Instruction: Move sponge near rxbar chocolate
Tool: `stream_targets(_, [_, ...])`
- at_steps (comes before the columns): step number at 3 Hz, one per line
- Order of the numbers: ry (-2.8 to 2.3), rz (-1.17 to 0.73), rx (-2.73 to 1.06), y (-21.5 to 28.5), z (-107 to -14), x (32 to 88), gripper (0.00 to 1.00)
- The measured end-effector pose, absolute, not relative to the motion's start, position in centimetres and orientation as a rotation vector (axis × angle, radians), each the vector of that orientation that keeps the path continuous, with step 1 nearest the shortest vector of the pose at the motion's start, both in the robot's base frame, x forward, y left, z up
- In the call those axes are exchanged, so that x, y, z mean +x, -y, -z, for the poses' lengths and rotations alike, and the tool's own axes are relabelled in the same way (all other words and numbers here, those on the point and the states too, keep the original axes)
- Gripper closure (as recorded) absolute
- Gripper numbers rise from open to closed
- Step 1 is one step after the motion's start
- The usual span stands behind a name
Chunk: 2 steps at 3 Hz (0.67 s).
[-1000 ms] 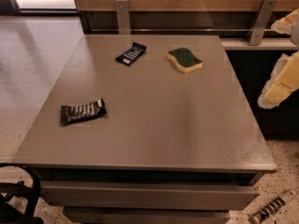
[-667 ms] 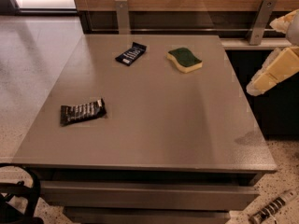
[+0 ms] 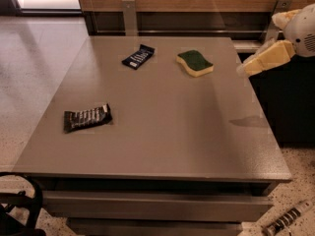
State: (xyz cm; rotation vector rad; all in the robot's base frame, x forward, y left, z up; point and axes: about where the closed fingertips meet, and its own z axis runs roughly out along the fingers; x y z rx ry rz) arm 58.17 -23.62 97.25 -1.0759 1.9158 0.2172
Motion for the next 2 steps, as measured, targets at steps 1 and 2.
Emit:
stream_targets(1, [-1.824,-0.287,-1.0,23.33,-96.63,60.68,0.0])
stream_targets(2, [-1.825,-0.286,-1.001,23.3,-96.63,60.65,0.0])
